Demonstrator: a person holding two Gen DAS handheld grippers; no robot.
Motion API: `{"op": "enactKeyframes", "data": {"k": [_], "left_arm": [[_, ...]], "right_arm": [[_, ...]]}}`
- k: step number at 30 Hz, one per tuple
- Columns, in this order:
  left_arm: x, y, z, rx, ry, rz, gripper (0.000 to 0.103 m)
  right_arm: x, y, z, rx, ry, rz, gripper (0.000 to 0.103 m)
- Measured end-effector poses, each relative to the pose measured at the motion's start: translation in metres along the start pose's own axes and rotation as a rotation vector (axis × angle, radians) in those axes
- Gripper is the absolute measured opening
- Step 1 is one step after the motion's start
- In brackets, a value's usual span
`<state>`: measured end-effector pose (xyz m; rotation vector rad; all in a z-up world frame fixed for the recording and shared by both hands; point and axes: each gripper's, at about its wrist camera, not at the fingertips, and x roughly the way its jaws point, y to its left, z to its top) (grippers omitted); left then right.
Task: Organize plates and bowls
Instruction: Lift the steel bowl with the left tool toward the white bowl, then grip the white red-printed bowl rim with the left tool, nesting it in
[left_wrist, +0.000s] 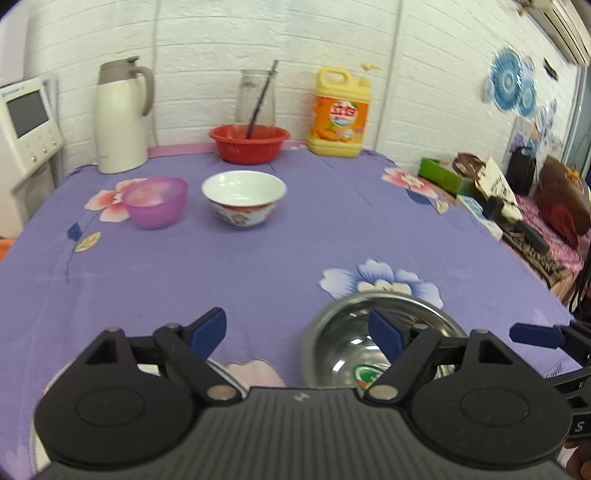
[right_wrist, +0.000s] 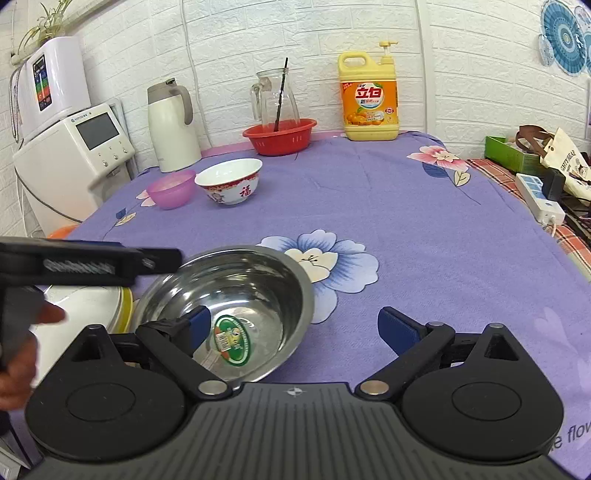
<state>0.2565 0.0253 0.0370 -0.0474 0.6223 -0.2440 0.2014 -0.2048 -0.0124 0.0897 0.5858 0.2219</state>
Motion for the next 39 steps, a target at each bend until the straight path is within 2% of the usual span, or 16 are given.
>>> {"op": "enactKeyframes", "data": {"k": [6,11,14,18,21,24,28,29,31,32,34,37,39], "left_arm": [[-0.003,0.049,0.025,-0.033,-0.017,0.086,0.082],[0.017,0.072,0.054,-0.082,-0.024,0.076,0.081],[0.045,0.080,0.075,-0.177,-0.019,0.020,0.081],[0.097,0.089,0.097,-0.366,0.012,-0.048,0.081],[0.135,0.098,0.105,-0.493,0.056,-0.047,0.080],[0.170,0.108,0.114,-0.594,0.119,-0.010,0.080],[0.196,0.111,0.123,-0.594,0.143,0.017,0.075],[0.201,0.110,0.123,-0.587,0.151,0.017,0.074],[0.210,0.111,0.123,-0.581,0.170,0.003,0.059],[0.214,0.112,0.121,-0.579,0.177,-0.004,0.057],[0.219,0.112,0.119,-0.563,0.181,-0.016,0.043],[0.219,0.111,0.117,-0.530,0.160,-0.014,0.038],[0.221,0.111,0.118,-0.531,0.162,-0.021,0.034]], "right_arm": [[0.016,-0.016,0.023,-0.007,0.027,0.013,0.103],[0.044,-0.019,0.068,-0.078,0.011,-0.008,0.103],[0.074,-0.017,0.103,-0.106,0.011,0.016,0.103],[0.128,-0.007,0.150,-0.144,0.049,0.068,0.103],[0.172,0.001,0.173,-0.164,0.087,0.092,0.103],[0.211,0.009,0.182,-0.187,0.133,0.107,0.103],[0.255,0.021,0.178,-0.229,0.193,0.122,0.103],[0.265,0.024,0.177,-0.233,0.208,0.133,0.103],[0.277,0.028,0.173,-0.238,0.227,0.151,0.103],[0.284,0.032,0.172,-0.246,0.233,0.158,0.103],[0.293,0.037,0.169,-0.264,0.242,0.161,0.103],[0.296,0.040,0.163,-0.261,0.235,0.188,0.103],[0.293,0.040,0.162,-0.253,0.231,0.233,0.091]]}}
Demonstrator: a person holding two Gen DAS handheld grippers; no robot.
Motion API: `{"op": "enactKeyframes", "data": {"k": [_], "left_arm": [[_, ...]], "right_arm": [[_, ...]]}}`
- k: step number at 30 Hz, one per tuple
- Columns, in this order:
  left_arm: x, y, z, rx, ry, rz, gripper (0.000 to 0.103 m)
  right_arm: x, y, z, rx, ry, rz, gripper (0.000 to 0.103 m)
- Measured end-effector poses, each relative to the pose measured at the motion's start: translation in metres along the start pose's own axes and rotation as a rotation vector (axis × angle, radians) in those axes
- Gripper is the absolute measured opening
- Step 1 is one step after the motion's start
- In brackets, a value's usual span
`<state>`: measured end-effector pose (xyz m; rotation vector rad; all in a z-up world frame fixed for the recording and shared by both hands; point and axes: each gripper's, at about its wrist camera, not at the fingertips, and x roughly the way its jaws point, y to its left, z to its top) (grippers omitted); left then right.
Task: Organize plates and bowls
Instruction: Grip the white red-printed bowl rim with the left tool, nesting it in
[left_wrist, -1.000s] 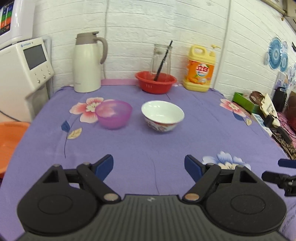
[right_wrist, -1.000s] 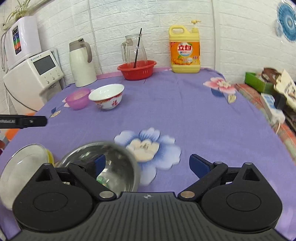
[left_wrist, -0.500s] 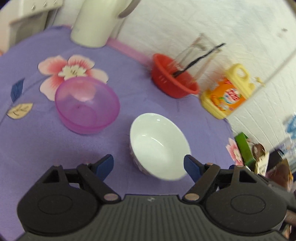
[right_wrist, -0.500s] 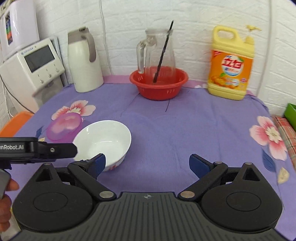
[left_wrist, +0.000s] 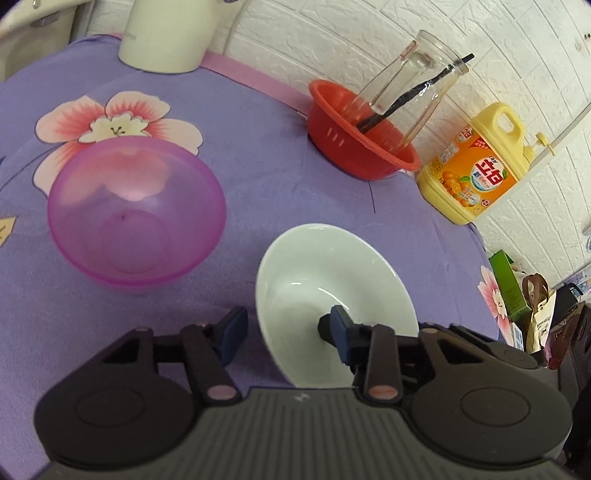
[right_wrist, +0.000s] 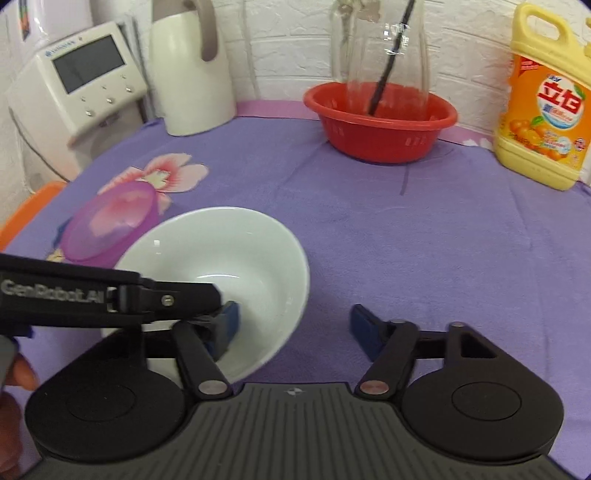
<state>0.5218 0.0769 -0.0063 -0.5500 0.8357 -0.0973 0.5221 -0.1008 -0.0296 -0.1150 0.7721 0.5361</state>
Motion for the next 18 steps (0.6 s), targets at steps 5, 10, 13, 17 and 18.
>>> {"op": "enactKeyframes", "data": {"k": [5,10,13,17,18], "left_arm": [[-0.008,-0.006,-0.005,0.038,0.001,0.004,0.027],[-0.024,-0.005,-0.017,0.046,0.011,-0.017,0.027],[-0.038,-0.010,-0.026,0.056,0.010,-0.037,0.027],[-0.067,-0.021,-0.046,0.084,-0.005,-0.071,0.027],[-0.076,-0.026,-0.053,0.092,-0.009,-0.082,0.027]], "right_arm": [[-0.003,0.013,0.002,-0.026,0.016,0.014,0.060],[-0.015,0.014,-0.006,0.024,0.040,0.040,0.060],[-0.028,0.018,-0.013,0.038,0.043,0.039,0.060],[-0.059,0.025,-0.023,0.029,0.013,0.015,0.061],[-0.069,0.028,-0.027,0.025,0.004,0.008,0.061]]}}
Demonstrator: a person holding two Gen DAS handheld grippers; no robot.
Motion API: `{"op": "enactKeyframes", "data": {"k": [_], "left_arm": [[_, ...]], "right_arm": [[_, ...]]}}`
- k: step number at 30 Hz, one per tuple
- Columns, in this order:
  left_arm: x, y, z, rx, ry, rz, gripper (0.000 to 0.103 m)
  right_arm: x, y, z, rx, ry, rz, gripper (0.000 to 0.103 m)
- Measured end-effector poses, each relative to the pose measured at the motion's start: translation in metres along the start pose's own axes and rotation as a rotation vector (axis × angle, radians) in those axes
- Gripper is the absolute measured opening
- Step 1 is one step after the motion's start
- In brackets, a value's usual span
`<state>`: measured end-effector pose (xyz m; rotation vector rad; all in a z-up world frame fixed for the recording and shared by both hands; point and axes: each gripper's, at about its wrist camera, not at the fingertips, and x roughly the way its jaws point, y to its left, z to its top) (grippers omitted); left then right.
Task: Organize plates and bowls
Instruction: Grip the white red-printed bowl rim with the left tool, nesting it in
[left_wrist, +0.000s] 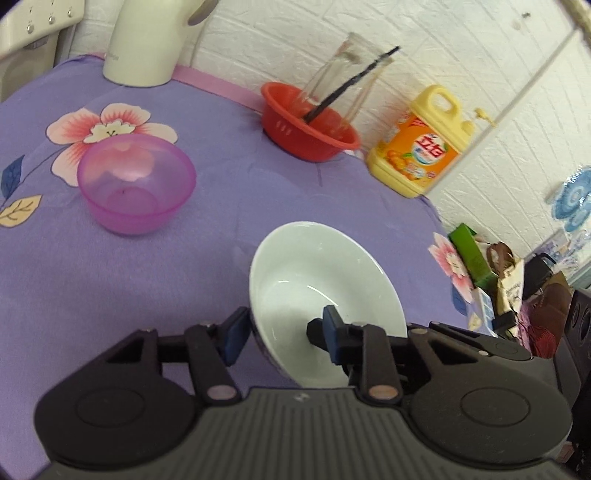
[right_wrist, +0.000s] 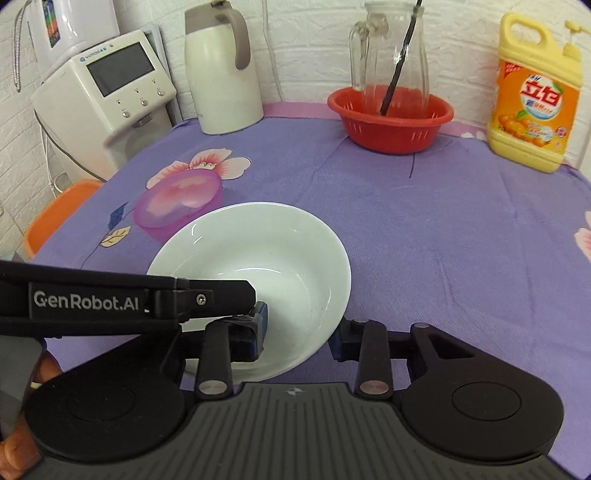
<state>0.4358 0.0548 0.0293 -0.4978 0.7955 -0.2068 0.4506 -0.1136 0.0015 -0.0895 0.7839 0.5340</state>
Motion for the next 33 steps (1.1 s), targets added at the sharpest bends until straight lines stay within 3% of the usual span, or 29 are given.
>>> {"op": "enactKeyframes", "data": {"k": [10,17,22,30,32,33], "left_arm": [[-0.068,-0.035,-0.089,0.086,0.040,-0.093,0.027],[-0.091,-0.044,-0.141,0.145,0.094,-0.117,0.027],[-0.090,-0.042,-0.157,0.176,0.128,-0.106,0.027],[-0.083,-0.044,-0.158,0.235,0.132,-0.085,0.029],[-0.084,-0.045,-0.156,0.266,0.134,-0.080,0.036],[-0.086,-0.046,-0.155,0.282,0.129,-0.064,0.057]], "right_arm": [[-0.099,0.025,-0.075,-0.018,-0.042,-0.083,0.063],[-0.133,0.037,-0.130,0.012,-0.033,-0.095,0.063],[-0.138,0.043,-0.152,0.006,-0.029,-0.094,0.064],[-0.133,0.043,-0.160,0.007,-0.032,-0.082,0.062],[-0.133,0.041,-0.162,0.012,-0.037,-0.076,0.062],[-0.134,0.041,-0.162,0.016,-0.040,-0.072,0.062]]}}
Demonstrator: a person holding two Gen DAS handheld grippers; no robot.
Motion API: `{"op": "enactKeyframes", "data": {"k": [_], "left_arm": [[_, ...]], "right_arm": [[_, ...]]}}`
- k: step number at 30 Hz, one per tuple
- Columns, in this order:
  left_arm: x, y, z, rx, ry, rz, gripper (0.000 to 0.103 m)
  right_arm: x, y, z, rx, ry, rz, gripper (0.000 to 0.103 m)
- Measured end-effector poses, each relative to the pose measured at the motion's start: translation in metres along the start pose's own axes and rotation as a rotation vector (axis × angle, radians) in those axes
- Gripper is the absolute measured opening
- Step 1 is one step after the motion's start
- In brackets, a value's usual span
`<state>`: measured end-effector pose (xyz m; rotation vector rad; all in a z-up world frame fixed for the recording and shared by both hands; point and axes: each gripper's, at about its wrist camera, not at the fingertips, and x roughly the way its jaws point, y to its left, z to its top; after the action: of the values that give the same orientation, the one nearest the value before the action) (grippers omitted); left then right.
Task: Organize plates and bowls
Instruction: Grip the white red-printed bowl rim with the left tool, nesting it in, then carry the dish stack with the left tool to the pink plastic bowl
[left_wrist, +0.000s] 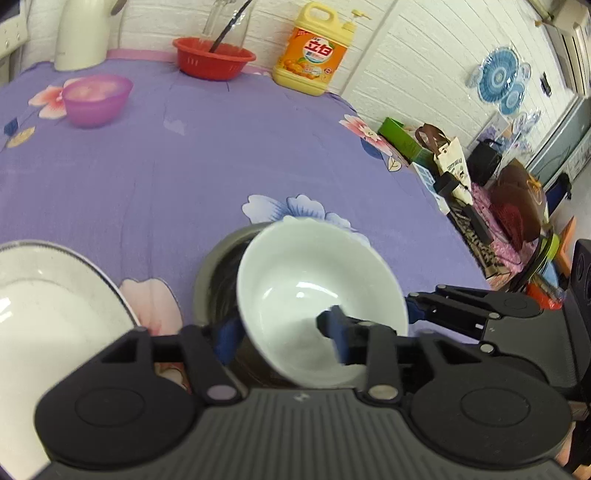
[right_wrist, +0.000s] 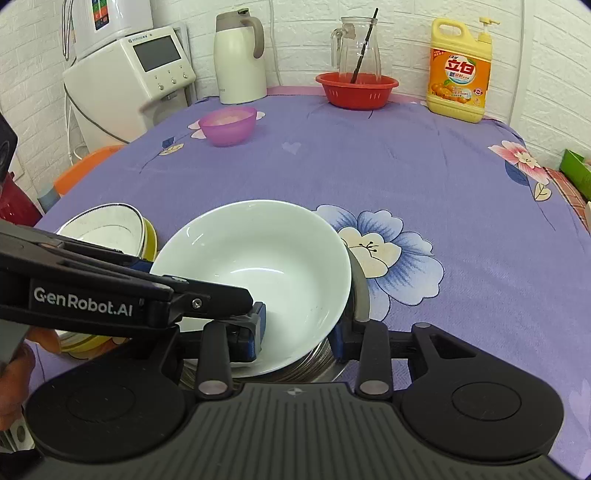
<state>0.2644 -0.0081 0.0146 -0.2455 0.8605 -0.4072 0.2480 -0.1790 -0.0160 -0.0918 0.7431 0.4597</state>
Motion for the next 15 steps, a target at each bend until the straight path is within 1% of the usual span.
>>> {"op": "enactKeyframes", "data": {"k": [1,2,5,6,7,8,11,13,14,15], "left_arm": [[-0.001,0.000,0.002,0.012,0.005,0.001,0.059],[-0.002,0.000,0.003,0.019,0.010,0.000,0.060],[-0.002,0.000,0.008,0.031,0.034,-0.003,0.063],[-0.003,0.000,0.009,0.036,0.039,-0.002,0.065],[-0.004,0.001,0.010,0.040,0.039,-0.006,0.073],[-0.006,0.001,0.009,0.044,0.037,-0.015,0.075],[-0.008,0.001,0.010,0.071,0.052,-0.022,0.076],[-0.011,0.001,0.011,0.061,0.057,-0.028,0.077],[-0.014,0.002,0.012,0.059,0.050,-0.026,0.080],[-0.018,0.002,0.013,0.058,0.038,-0.012,0.093]], "right_arm": [[-0.002,0.000,-0.003,0.005,-0.005,-0.001,0.059],[-0.003,-0.002,-0.003,0.013,-0.011,0.000,0.059],[-0.006,-0.006,-0.004,0.048,-0.016,0.026,0.060],[-0.006,-0.006,-0.004,0.054,-0.018,0.030,0.059],[-0.007,-0.006,-0.005,0.059,-0.021,0.033,0.059],[-0.007,-0.007,-0.005,0.065,-0.024,0.037,0.059],[-0.009,-0.007,-0.006,0.068,-0.028,0.049,0.060],[-0.009,-0.008,-0.006,0.072,-0.028,0.053,0.060],[-0.010,-0.009,-0.006,0.079,-0.028,0.056,0.061],[-0.011,-0.010,-0.006,0.089,-0.032,0.057,0.062]]}}
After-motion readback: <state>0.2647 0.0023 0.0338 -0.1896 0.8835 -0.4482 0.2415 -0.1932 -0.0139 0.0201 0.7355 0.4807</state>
